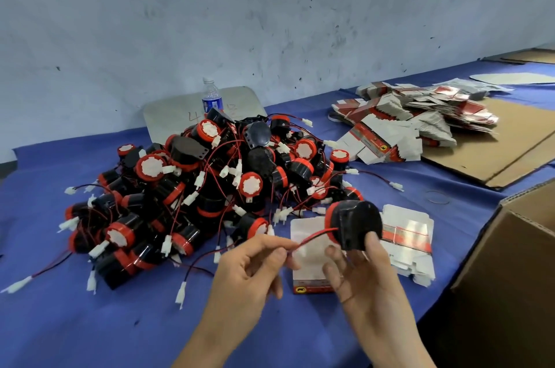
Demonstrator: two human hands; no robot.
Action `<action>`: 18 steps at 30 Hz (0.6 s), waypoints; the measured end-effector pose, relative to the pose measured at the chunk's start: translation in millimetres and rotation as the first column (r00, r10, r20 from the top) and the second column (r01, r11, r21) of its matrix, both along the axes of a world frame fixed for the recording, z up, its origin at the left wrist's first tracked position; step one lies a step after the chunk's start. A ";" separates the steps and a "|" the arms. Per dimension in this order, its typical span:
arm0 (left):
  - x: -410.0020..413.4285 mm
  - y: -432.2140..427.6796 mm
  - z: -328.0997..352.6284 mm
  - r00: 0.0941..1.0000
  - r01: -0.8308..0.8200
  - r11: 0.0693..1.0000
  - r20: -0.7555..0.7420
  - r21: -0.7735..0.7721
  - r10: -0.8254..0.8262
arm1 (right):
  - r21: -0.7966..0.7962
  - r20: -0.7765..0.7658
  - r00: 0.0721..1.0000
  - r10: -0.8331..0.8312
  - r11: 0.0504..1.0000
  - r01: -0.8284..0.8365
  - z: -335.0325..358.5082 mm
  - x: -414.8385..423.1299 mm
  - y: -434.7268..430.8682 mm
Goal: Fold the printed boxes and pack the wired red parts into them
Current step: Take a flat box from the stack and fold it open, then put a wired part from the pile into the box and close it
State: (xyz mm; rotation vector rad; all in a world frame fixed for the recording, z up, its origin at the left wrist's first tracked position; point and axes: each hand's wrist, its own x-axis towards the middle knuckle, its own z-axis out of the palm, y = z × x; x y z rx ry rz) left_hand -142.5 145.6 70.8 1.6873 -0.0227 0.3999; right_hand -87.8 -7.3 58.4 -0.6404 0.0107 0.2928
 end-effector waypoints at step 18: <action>57.4 -1.7 -102.1 0.991 0.116 0.976 -0.089 0.185 -0.101 | -0.466 0.719 0.373 0.587 0.009 0.884 -3.6 40.3 -4.1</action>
